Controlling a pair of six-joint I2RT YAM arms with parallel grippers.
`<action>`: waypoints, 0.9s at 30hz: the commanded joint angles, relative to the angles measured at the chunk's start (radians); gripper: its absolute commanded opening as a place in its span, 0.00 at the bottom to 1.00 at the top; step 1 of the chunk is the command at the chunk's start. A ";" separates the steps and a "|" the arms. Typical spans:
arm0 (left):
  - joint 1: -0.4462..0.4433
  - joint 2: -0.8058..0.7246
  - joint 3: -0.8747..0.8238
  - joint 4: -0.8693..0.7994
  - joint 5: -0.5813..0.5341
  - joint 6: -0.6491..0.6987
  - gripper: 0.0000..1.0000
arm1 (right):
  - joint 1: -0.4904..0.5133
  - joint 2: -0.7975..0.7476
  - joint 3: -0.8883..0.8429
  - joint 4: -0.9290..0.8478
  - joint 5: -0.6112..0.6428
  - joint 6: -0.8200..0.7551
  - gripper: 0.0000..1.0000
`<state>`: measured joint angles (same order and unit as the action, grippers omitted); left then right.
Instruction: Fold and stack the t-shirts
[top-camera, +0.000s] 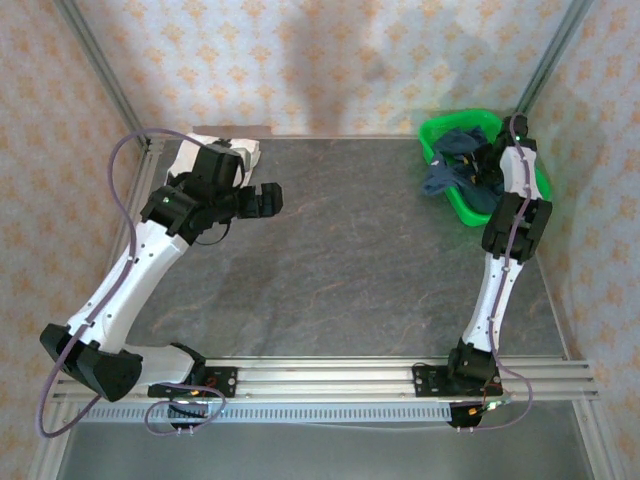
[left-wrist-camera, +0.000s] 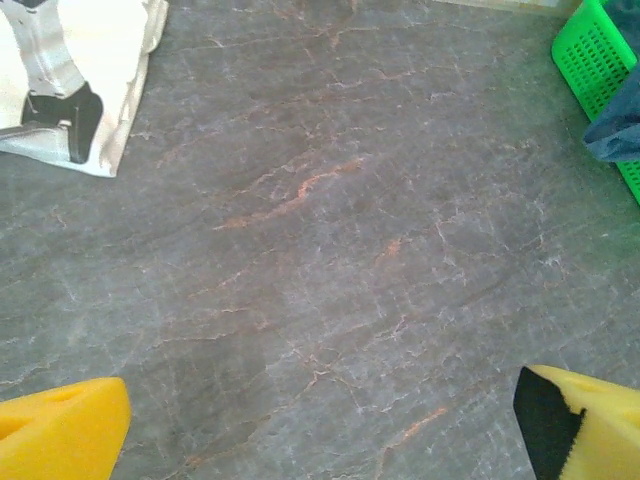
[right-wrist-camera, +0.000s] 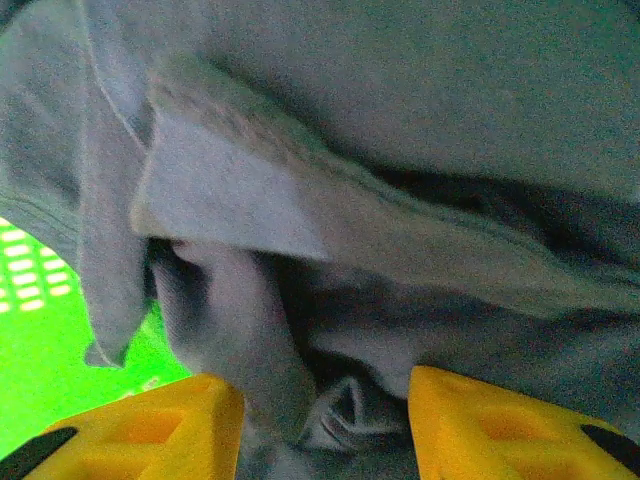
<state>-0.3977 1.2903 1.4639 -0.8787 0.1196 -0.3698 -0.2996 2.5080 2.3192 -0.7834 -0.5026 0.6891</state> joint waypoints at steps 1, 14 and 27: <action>0.000 -0.025 -0.005 -0.031 -0.046 -0.013 1.00 | -0.004 0.016 0.009 0.092 0.000 0.059 0.47; -0.001 -0.030 -0.023 -0.017 -0.047 -0.001 1.00 | -0.002 0.024 -0.005 0.197 -0.083 0.150 0.02; -0.001 -0.010 -0.102 0.121 0.027 -0.019 1.00 | 0.070 -0.385 -0.362 0.682 -0.159 0.372 0.00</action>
<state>-0.3977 1.2770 1.3659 -0.8280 0.1169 -0.3706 -0.2604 2.2570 2.0373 -0.3378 -0.6304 0.9493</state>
